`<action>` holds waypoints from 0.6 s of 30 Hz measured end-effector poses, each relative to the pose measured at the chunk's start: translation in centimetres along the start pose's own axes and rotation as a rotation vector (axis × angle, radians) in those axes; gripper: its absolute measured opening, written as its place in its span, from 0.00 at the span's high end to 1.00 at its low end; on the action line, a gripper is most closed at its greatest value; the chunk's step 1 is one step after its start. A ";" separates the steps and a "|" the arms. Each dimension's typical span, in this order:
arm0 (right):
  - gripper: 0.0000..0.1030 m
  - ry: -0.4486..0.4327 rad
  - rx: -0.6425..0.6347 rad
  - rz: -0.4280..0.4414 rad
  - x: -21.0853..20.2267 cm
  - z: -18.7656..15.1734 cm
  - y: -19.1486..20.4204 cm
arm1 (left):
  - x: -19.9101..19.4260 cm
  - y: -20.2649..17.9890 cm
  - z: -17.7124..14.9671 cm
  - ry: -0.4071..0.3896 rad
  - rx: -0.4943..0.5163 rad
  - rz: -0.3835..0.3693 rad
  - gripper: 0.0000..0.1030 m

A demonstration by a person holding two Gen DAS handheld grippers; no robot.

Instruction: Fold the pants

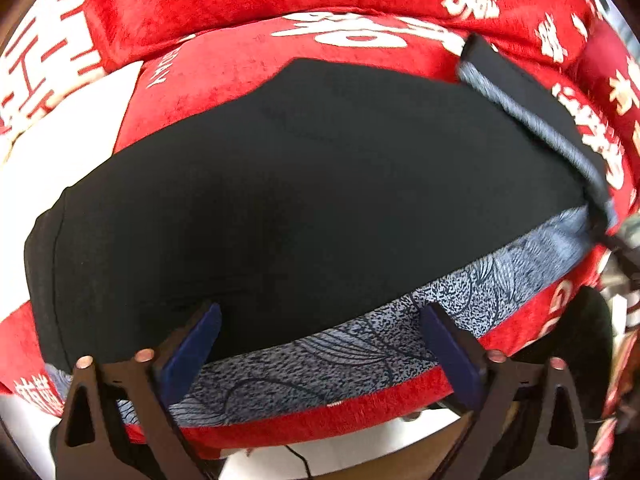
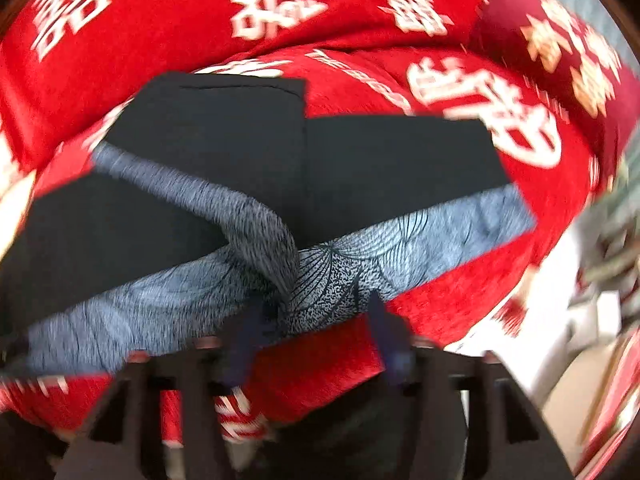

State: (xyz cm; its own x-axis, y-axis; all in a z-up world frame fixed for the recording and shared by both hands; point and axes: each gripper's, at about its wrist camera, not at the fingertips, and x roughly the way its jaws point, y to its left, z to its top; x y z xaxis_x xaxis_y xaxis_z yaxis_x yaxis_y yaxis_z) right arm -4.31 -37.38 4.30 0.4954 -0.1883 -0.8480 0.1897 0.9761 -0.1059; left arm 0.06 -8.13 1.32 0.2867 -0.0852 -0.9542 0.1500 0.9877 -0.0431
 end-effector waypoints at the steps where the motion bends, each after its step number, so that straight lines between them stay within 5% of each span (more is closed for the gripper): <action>1: 0.33 -0.030 -0.045 -0.006 -0.9 0.3 0.7 | 0.2 -0.6 -0.1 -0.006 0.021 0.032 0.01; 7: 0.23 -0.216 -0.401 -0.104 -3.2 2.8 7.8 | 0.4 -1.4 -0.4 -0.017 0.035 0.082 0.01; 11: 0.24 -0.139 -0.683 -0.218 2.5 4.5 14.1 | 0.5 -1.2 -0.3 -0.012 0.029 0.074 0.01; 13: 0.26 -0.074 -0.708 -0.210 4.8 5.3 14.7 | 0.5 -1.2 -0.3 -0.010 0.030 0.072 0.01; 15: 0.61 -0.013 -0.621 -0.068 5.5 6.7 13.0 | 0.5 -1.1 -0.5 -0.009 0.034 0.070 0.01; 17: 0.93 0.022 -0.539 -0.014 5.3 7.5 11.0 | 0.6 -1.1 -0.5 -0.009 0.035 0.071 0.01; 18: 0.93 0.015 -0.481 0.025 4.7 7.8 9.1 | 0.6 -1.1 -0.5 -0.005 0.034 0.075 0.01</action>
State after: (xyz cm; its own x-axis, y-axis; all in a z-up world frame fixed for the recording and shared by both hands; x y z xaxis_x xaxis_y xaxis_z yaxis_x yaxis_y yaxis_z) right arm 6.40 -30.23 3.40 0.4818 -0.1659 -0.8604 -0.2377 0.9204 -0.3105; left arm -0.39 -9.23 0.67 0.3033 -0.0124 -0.9528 0.1603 0.9863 0.0382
